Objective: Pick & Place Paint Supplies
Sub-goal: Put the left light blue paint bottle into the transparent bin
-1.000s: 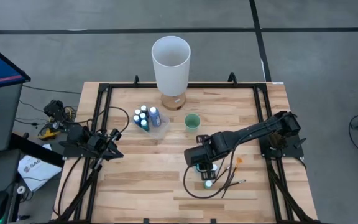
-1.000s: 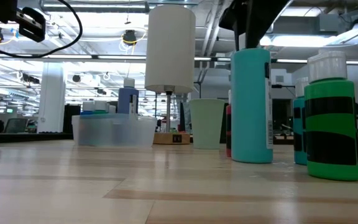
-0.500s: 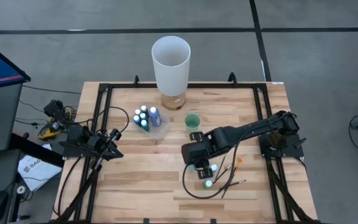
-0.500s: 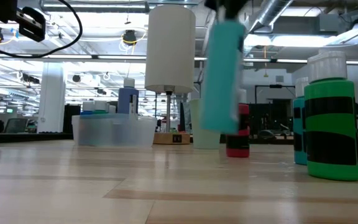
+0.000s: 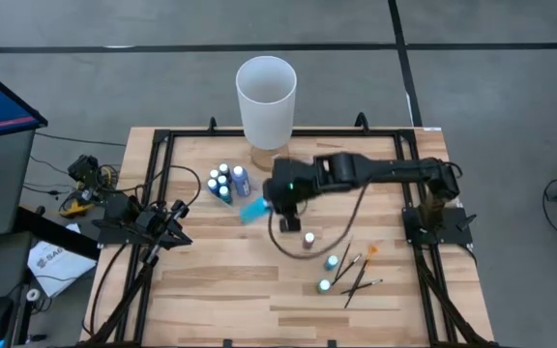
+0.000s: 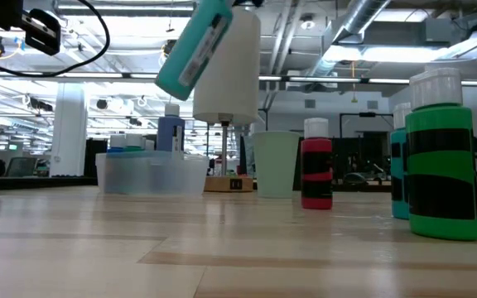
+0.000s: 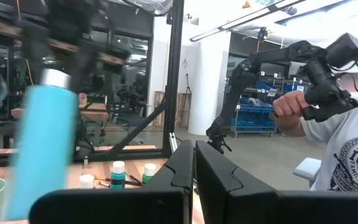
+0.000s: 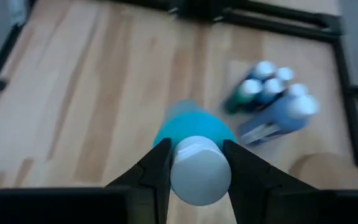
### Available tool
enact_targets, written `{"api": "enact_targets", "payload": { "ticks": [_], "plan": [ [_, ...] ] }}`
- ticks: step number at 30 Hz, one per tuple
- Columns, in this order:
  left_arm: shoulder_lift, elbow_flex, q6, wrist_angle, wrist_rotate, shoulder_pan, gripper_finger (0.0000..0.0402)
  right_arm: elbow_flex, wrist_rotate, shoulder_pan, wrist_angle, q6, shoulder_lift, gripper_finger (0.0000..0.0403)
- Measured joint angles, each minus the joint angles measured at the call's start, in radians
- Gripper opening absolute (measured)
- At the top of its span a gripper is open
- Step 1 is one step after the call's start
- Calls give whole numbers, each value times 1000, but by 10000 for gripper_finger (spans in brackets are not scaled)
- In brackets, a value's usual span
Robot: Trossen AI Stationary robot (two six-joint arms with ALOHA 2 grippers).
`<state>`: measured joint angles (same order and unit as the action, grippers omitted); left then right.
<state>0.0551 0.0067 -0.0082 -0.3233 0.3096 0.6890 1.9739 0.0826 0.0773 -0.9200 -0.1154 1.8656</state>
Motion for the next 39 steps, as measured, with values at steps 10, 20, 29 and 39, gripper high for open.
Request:
{"api": "enact_targets", "payload": {
  "ticks": [10, 20, 29, 39],
  "plan": [
    [0, 0, 0, 0, 0, 0, 2, 0, 0, -147, 65, 2, 41, 112],
    [0, 0, 0, 0, 0, 0, 2, 0, -4, -197, 54, -16, 143, 112],
    [0, 0, 0, -1, 0, 0, 2, 0, -4, -218, 53, -15, 151, 112],
    [0, 0, 0, -8, 0, 0, 2, 0, -4, -225, 45, -10, 152, 112]
  ]
}}
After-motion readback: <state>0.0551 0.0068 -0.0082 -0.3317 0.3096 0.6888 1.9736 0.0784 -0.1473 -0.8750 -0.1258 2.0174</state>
